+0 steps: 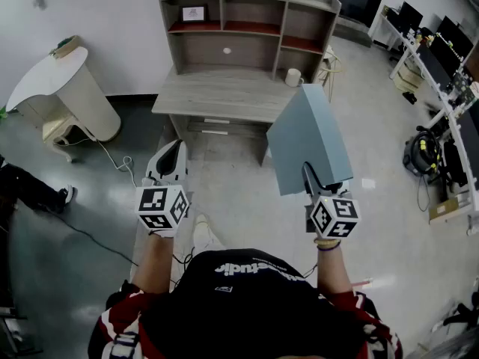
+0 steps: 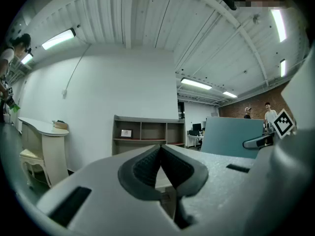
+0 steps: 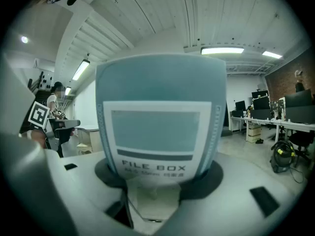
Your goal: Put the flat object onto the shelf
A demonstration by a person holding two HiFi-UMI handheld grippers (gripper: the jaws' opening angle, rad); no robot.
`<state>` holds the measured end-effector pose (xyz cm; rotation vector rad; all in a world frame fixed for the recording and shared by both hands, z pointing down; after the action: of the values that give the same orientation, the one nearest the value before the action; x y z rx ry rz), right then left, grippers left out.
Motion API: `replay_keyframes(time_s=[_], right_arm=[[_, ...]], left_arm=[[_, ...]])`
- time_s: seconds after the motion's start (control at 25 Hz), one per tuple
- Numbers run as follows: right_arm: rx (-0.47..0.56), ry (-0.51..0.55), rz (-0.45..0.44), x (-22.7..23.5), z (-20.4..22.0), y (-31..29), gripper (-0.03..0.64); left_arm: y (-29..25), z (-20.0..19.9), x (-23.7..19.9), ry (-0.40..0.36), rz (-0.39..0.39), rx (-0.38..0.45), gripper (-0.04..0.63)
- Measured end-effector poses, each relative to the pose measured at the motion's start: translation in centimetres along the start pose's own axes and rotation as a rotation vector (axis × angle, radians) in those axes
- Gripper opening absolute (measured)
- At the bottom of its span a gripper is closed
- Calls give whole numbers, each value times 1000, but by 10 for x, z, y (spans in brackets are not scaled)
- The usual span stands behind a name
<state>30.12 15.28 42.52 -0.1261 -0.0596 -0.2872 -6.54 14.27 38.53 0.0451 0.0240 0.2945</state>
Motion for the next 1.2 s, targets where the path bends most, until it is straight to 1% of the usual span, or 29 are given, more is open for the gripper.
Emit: replay_keyframes(time_s=[0.32, 0.8, 1.0, 1.2], right_arm=[[-4, 15, -3, -5, -1, 0, 272], [-4, 30, 2, -4, 0, 4, 268], [1, 10, -17, -7, 1, 4, 268], [-5, 24, -35, -14, -1, 0, 268]], left_arm=[[10, -3, -5, 5, -11, 9, 6], [8, 1, 0, 15, 3, 8, 6], [12, 5, -2, 22, -5, 1, 6], [15, 7, -7, 32, -21, -4, 6]])
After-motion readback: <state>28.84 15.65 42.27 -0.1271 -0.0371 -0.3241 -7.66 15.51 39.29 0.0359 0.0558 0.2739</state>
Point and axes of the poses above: the fingertips, and each gripper's own axes: y backward along the fingers, x to its right, z out of its underside, the point moved 5 cm from there along y, backward along the fingers, and after that the axes turned 3 degrees about x, right-handed, at the moved point
